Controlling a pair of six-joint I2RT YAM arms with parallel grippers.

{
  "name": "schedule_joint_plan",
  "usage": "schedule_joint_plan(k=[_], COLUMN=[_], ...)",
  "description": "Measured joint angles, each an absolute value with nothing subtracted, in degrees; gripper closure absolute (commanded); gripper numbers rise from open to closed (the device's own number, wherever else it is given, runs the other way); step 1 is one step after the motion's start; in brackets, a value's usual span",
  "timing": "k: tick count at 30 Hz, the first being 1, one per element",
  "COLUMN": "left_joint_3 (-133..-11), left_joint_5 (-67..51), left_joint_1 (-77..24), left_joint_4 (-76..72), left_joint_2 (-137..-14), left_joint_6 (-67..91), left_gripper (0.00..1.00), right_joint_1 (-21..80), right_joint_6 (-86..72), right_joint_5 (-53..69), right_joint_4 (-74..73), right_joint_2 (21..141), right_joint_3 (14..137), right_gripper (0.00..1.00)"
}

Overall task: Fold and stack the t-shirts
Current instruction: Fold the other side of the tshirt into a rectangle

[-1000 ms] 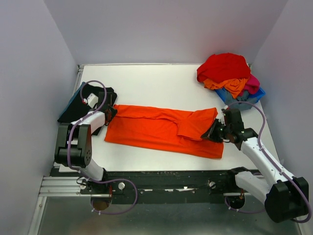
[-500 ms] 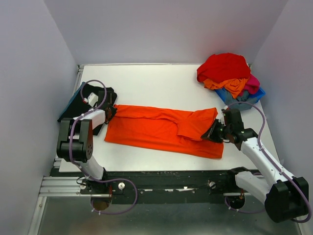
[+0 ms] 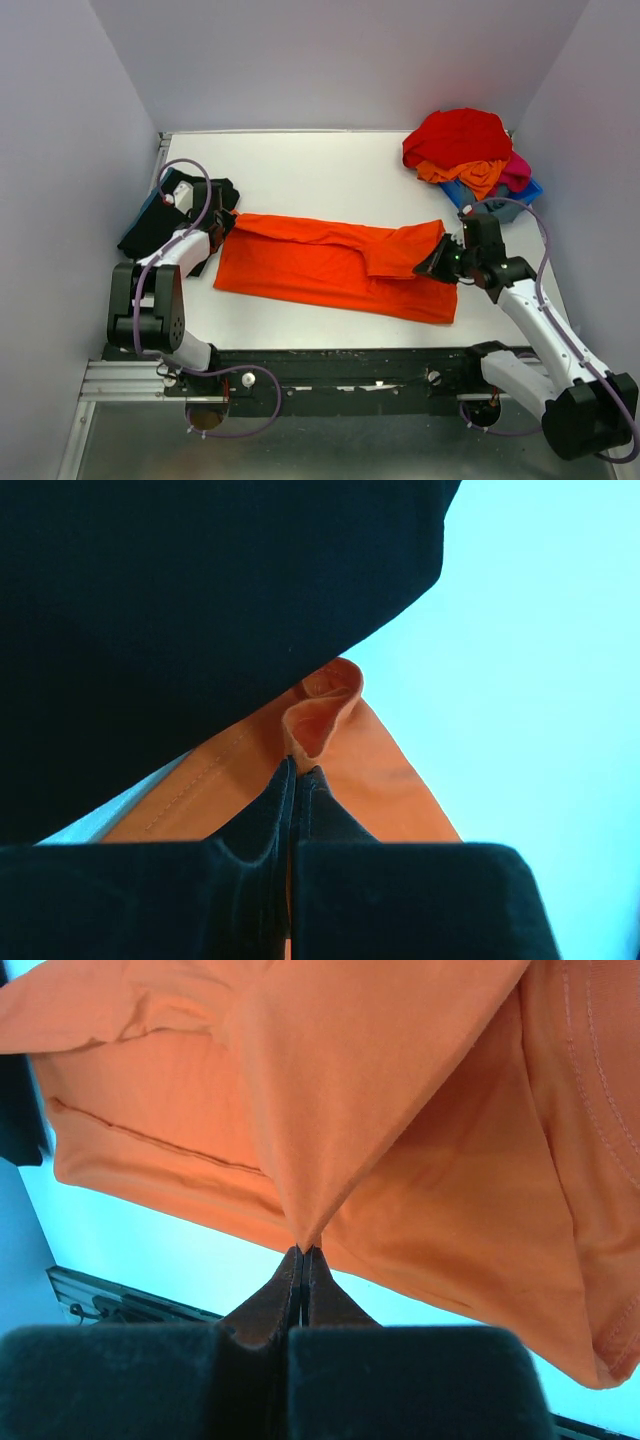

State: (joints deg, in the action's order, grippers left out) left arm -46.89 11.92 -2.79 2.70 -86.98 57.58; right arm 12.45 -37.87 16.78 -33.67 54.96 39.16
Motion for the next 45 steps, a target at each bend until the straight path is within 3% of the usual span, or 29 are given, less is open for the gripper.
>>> schedule_joint_plan(k=[22, 34, 35, 38, 39, 40, 41, 42, 45], left_joint_3=[-46.9, -40.5, -40.3, -39.1, -38.8, -38.5, -38.4, -38.3, -38.1], left_joint_5=[11.3, 11.3, 11.3, 11.3, 11.3, 11.3, 11.3, 11.0, 10.2], left_joint_1=[-2.7, -1.7, -1.7, -1.7, -1.7, -1.7, -1.7, -1.7, -1.8], left_joint_4=[7.9, 8.4, 8.3, 8.1, 8.0, 8.0, 7.9, 7.7, 6.7], left_joint_2=[-80.9, -78.7, -78.7, -78.7, -78.8, -78.9, -78.9, -78.9, -78.5], left_joint_6=[57.0, 56.8, 56.8, 56.7, 56.6, 56.2, 56.0, 55.4, 54.1], left_gripper=[1.00, 1.00, 0.98, 0.69, 0.56, 0.49, 0.45, 0.40, 0.37], right_joint_1=[12.4, 12.4, 12.4, 12.4, 12.4, 12.4, 12.4, 12.4, 12.4], right_joint_6=[-37.5, -37.5, -37.5, -37.6, -37.8, -38.0, -38.3, -38.5, -38.8], right_joint_5=[15.0, 14.5, 14.5, 14.5, 14.6, 14.6, 14.7, 14.7, 14.6], right_joint_4=[-41.5, -43.2, -43.1, -42.7, -42.6, -42.3, -42.0, -41.6, -41.2], right_joint_2=[48.6, 47.0, 46.7, 45.9, 45.9, 45.9, 46.0, 46.2, 46.9], right_joint_3=[42.2, 41.6, 40.9, 37.4, 36.0, 34.7, 33.3, 31.5, 30.4], right_gripper=[0.99, 0.99, 0.99, 0.93, 0.87, 0.74, 0.60, 0.52, 0.51])
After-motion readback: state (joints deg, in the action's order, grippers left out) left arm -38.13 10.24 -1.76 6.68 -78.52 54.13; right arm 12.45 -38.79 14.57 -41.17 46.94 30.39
